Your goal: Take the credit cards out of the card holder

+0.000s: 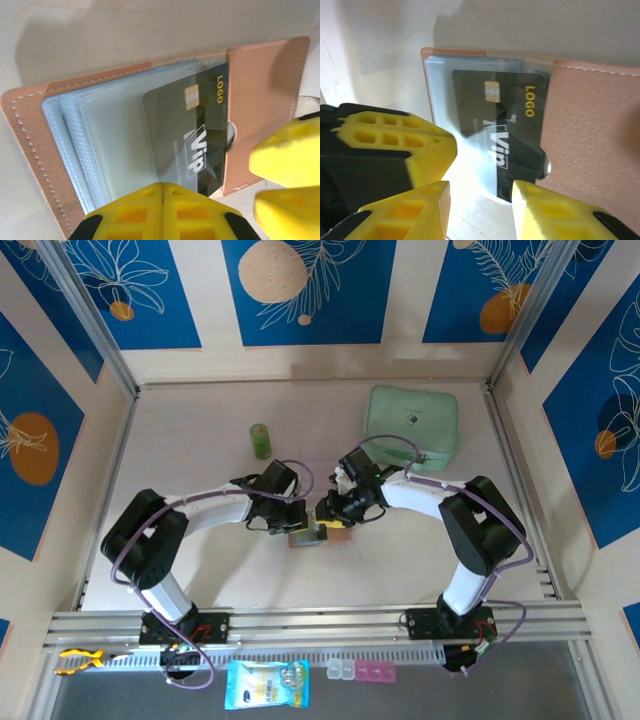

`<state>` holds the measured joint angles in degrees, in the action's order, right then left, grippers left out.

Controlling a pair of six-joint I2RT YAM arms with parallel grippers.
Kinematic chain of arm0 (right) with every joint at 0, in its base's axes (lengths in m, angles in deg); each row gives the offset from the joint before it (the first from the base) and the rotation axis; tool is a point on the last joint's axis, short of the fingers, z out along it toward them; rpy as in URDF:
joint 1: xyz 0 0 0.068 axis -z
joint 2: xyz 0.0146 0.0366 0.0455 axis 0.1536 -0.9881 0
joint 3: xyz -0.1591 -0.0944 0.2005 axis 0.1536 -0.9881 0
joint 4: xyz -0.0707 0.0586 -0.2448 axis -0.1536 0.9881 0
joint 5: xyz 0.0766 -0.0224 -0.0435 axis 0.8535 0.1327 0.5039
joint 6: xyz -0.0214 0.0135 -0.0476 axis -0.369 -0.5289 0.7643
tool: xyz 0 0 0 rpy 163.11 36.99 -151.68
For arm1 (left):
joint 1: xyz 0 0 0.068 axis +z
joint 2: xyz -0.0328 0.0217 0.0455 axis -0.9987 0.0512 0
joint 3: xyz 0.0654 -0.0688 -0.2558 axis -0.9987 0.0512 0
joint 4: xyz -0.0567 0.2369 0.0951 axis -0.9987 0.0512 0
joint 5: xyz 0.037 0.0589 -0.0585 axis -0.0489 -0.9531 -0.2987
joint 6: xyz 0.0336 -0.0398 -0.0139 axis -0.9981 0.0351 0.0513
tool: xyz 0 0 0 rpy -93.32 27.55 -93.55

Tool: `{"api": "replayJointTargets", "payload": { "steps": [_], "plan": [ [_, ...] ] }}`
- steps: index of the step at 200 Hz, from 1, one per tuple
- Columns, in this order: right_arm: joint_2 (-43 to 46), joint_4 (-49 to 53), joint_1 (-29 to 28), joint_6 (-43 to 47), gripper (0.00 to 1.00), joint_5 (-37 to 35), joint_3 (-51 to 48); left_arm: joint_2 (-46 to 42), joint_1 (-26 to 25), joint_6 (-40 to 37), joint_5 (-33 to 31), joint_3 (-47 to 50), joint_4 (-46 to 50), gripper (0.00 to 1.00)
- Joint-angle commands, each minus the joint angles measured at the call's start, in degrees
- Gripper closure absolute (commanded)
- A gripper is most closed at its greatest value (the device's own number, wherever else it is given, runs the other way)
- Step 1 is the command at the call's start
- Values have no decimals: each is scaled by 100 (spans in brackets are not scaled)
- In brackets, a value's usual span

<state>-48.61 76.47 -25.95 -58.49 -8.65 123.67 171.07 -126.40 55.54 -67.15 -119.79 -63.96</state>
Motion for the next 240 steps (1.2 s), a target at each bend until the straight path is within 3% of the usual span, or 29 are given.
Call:
{"api": "replayJointTargets", "payload": {
  "steps": [1, 120, 163, 201, 240],
  "plan": [
    [-31, -10, 90, -3, 61, 145, -97, -89, -102, 161, 254, -176, 12, 97],
    [-419, -225, 255, -16, 62, 75, -436, 381, -146, -95, -331, 160, 212, 98],
    [-471, -551, 397, -40, 62, 245, -673, 171, -136, -25, -432, 282, 158, 98],
    [-334, -814, 420, -95, 62, 536, -737, -36, -101, 278, 17, 459, -602, 95],
    [-61, -829, 421, -81, 62, 705, -731, -205, -89, 146, -347, 291, -167, 96]
  ]
}}
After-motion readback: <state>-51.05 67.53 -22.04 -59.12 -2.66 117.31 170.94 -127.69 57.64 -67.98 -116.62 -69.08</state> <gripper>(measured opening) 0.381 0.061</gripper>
